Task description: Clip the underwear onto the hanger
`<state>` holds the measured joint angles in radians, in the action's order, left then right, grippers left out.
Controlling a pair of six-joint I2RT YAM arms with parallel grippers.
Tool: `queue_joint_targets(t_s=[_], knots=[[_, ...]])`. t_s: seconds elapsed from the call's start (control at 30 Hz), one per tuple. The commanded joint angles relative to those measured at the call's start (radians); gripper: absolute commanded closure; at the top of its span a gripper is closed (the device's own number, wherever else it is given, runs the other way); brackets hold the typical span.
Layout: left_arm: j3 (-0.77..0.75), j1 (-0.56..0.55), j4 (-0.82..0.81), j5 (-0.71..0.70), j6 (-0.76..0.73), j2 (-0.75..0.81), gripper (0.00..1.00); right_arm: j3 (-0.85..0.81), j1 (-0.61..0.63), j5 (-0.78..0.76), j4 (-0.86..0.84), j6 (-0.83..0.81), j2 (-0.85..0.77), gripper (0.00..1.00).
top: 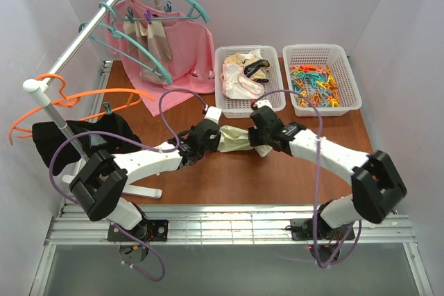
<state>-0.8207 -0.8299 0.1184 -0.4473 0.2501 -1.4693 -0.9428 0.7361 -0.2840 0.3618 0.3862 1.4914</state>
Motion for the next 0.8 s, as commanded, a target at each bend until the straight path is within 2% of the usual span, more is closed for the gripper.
queue_joint_targets(t_s=[0.0,0.1,0.17,0.3,0.4,0.47,0.57,0.6,0.67,0.77], knots=[[-0.069,0.003,-0.065,0.008,-0.055,-0.060,1.00,-0.070,0.005,-0.098,0.112,-0.030,-0.141,0.99],[-0.191,0.003,-0.114,0.018,-0.086,-0.141,1.00,-0.108,0.003,-0.170,0.248,-0.043,-0.253,0.99],[-0.239,0.003,-0.112,0.006,-0.106,-0.178,1.00,-0.131,0.005,-0.190,0.279,-0.055,-0.296,0.99],[-0.275,0.003,-0.271,-0.027,-0.152,-0.200,1.00,-0.151,0.005,-0.163,0.348,-0.069,-0.382,0.99],[-0.227,0.003,-0.333,-0.065,-0.144,-0.212,1.00,-0.081,0.032,-0.054,0.344,-0.066,-0.384,0.99],[-0.128,0.003,-0.355,-0.070,-0.117,-0.210,1.00,-0.038,0.078,-0.028,0.324,-0.050,-0.370,0.99],[0.019,0.005,-0.362,-0.056,-0.019,-0.188,1.00,0.019,0.198,0.055,0.264,-0.030,-0.339,0.99],[0.050,0.003,-0.355,-0.060,0.003,-0.178,1.00,0.036,0.262,0.110,0.212,-0.030,-0.318,0.99],[0.098,0.003,-0.321,-0.089,0.086,-0.148,1.00,0.038,0.313,0.175,0.171,-0.053,-0.281,0.99],[0.147,0.003,-0.217,-0.140,0.176,-0.108,0.77,0.027,0.393,0.268,0.100,-0.084,-0.206,0.99]])
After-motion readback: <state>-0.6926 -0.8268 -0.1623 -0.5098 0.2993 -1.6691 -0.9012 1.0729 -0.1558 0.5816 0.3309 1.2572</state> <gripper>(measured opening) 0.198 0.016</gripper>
